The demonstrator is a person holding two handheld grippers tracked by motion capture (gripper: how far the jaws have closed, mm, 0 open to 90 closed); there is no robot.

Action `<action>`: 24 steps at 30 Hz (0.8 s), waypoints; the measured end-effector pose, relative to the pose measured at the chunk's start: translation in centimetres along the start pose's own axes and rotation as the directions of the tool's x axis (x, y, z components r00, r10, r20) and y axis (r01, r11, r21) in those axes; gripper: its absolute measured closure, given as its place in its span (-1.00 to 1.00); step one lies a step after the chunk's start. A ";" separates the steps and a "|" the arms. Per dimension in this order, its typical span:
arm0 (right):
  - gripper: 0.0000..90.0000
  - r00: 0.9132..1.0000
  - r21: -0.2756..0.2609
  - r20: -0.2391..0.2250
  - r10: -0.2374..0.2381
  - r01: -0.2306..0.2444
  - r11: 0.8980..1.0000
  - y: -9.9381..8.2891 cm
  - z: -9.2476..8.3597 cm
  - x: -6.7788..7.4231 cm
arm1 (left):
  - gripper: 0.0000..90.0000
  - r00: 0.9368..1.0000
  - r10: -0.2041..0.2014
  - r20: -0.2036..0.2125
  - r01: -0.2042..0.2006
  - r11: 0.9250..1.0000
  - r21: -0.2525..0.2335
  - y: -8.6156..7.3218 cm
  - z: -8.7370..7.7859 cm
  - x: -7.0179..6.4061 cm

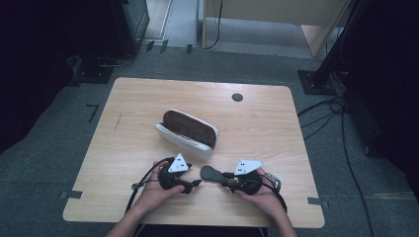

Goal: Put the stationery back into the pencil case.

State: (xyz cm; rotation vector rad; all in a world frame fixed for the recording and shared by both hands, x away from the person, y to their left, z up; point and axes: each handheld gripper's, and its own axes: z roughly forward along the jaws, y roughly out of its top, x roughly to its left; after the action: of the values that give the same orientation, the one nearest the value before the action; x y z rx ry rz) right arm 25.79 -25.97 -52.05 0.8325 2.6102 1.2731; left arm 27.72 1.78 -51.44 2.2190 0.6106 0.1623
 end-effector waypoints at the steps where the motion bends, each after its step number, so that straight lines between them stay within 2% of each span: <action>1: 0.51 1.000 -0.002 -0.008 -0.006 0.006 1.000 0.1 0.1 0.0 | -0.34 1.000 0.005 0.005 -0.005 1.000 0.000 0.0 0.1 0.0; 4: 0.59 0.999 -0.009 -0.032 0.009 -0.009 1.000 0.2 0.5 -0.1 | -0.31 1.000 0.011 0.010 -0.011 1.000 0.000 0.0 0.2 0.0; 10: 0.69 0.999 -0.013 -0.040 0.019 -0.019 1.000 0.4 0.7 -0.2 | -0.21 0.999 0.022 0.035 -0.022 1.000 0.001 0.0 0.4 0.0; 14: 0.72 0.998 -0.011 -0.050 0.037 -0.037 0.999 0.5 0.9 -0.1 | -0.21 0.999 0.016 0.031 -0.016 1.000 0.001 0.0 0.5 0.0; 20: 0.82 0.995 -0.028 -0.064 0.082 -0.083 0.996 0.5 0.9 0.1 | -0.26 1.000 0.024 0.003 -0.024 1.000 0.004 0.0 0.5 0.0; 24: 0.82 0.994 -0.035 -0.064 0.088 -0.090 0.995 0.5 0.9 0.1 | -0.26 1.000 0.030 -0.004 -0.030 1.000 0.009 0.0 0.5 -0.1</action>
State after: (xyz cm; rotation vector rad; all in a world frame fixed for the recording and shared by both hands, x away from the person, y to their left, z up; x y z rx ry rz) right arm 26.19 -25.01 -52.27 0.9273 2.6150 1.3889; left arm 27.78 1.43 -51.78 2.2380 0.5818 0.1801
